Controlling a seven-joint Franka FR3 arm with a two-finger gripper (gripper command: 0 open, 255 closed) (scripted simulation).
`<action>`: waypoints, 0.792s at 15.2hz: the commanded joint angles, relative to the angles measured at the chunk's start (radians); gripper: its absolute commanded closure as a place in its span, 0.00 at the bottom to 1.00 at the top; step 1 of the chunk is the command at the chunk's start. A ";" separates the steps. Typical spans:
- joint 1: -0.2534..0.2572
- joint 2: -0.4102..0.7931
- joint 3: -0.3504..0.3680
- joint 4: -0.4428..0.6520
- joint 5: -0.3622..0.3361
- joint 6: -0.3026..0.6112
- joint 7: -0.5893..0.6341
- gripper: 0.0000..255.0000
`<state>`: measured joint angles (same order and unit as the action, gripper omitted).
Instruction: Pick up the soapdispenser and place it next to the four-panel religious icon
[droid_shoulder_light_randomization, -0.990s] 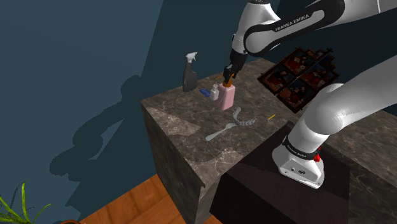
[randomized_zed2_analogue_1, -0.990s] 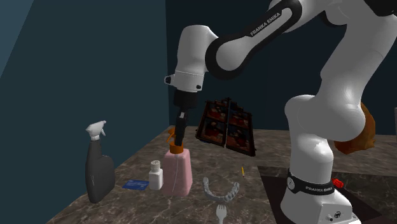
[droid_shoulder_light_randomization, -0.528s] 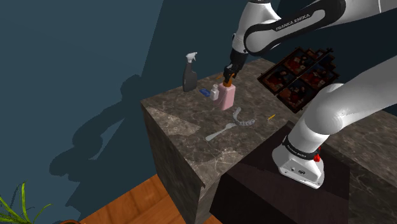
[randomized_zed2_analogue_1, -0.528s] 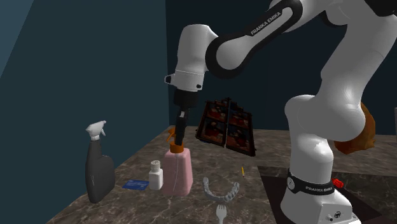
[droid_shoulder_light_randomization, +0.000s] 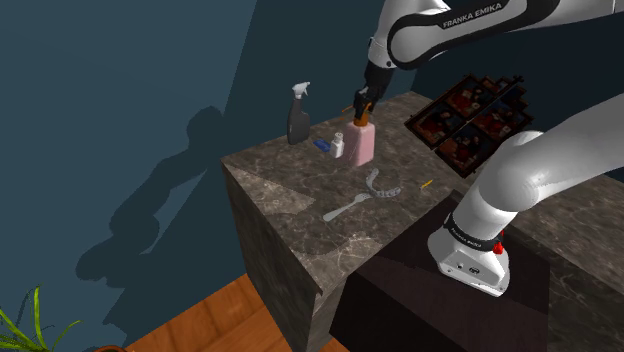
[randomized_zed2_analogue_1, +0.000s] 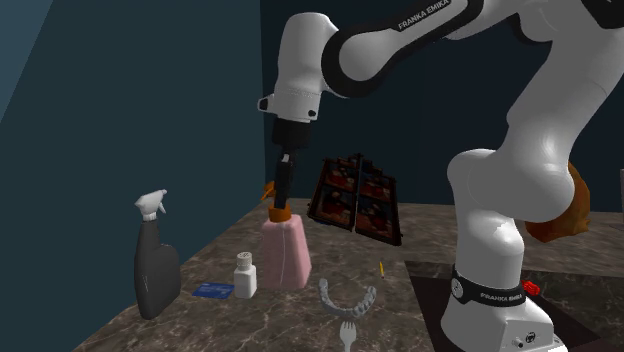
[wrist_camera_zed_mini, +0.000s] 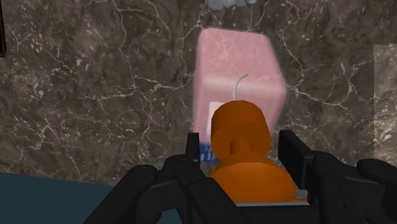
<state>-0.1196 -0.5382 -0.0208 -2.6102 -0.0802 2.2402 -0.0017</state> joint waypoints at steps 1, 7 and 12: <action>0.002 -0.012 0.002 0.019 0.002 -0.031 0.000 1.00; 0.003 -0.036 0.003 0.084 0.006 -0.120 -0.005 1.00; 0.004 -0.048 0.004 0.143 0.009 -0.191 -0.009 1.00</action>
<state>-0.1146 -0.5826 -0.0156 -2.4814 -0.0712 2.0671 -0.0076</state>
